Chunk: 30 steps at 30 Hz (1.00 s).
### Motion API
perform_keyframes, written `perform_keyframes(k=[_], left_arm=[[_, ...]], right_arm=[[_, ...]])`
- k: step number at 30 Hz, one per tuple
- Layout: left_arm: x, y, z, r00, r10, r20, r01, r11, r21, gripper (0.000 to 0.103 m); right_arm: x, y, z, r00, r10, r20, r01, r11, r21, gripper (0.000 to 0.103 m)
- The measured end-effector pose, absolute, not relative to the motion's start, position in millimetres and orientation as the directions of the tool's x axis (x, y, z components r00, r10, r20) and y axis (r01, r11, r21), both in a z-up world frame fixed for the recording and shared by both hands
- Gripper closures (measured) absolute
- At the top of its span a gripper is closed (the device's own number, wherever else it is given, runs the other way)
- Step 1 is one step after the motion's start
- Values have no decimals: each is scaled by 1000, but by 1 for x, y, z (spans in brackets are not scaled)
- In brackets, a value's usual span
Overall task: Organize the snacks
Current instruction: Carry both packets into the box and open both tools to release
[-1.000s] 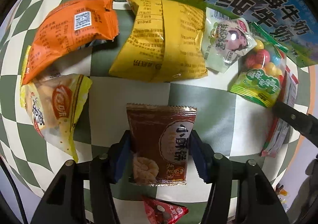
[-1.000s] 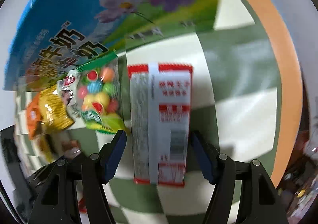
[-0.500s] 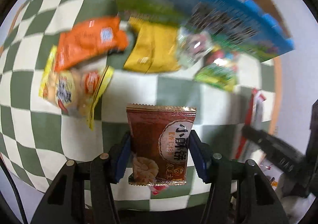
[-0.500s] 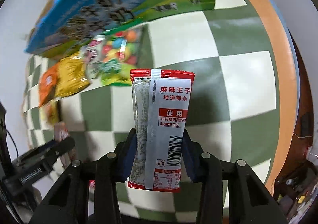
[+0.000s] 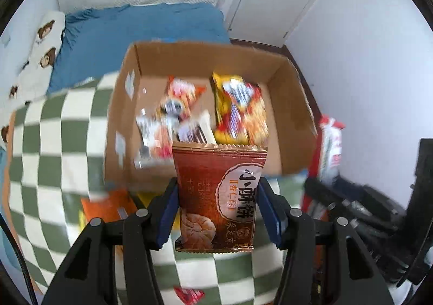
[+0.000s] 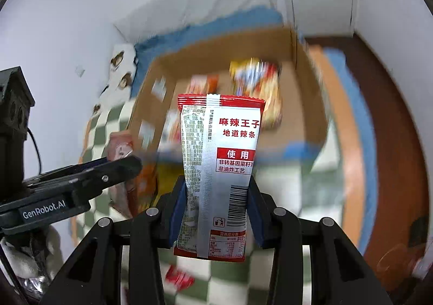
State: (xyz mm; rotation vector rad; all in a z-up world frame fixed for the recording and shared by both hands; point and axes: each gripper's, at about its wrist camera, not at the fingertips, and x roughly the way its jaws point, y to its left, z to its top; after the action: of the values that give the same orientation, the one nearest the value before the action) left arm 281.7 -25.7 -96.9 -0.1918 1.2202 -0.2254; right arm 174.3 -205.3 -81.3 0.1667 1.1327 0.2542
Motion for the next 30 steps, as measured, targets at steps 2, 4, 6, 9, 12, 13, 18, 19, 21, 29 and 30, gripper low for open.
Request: perform_keyframes(k=[2,4,6,9,12,13,18,19,21,29,30], left_arm=[[309,-22,-106,310,-247,-918,52,969,-244,50],[337,-19,-117,278,-229,-933,29,973,-230,50],[361,-12,-135,234,-211,-949,0,976,-217,50],[386,-2,-159,186,-177,-966,-36,982,-187,49],[408,6,-183,146,-143,-979,-59,986,-153,49],[414,9,-189,136,-130,-982,-64,988,-140,49],[438,16,-209,110,-102,-989,-85,990,-112,49],[442,16,-211,106,-99,-989,-85,990,-108,49],[450,16,-216,98,-93,-991,-83,991,-101,48],[463,27,-226,82,-133,-988,-109,984,-141,14],[461,26,-225,85,-126,-988,-106,985,-135,13]], right_arm=[[206,-213,-72,426,239,-873,-106,971,215,59],[235,-212,-76,433,185,-882,-84,983,165,59],[257,-214,-86,418,157,-895,-64,988,144,59],[291,-219,-105,378,126,-917,-38,992,120,59],[315,-223,-125,335,105,-936,-18,994,105,59],[325,-219,-133,321,101,-942,-12,995,103,59],[343,-213,-163,284,81,-955,0,996,85,59],[346,-211,-167,279,81,-957,1,996,85,59],[349,-209,-173,273,75,-959,0,997,78,59],[357,-203,-203,172,104,-980,-3,994,105,33],[356,-200,-204,170,107,-980,-11,994,106,26]])
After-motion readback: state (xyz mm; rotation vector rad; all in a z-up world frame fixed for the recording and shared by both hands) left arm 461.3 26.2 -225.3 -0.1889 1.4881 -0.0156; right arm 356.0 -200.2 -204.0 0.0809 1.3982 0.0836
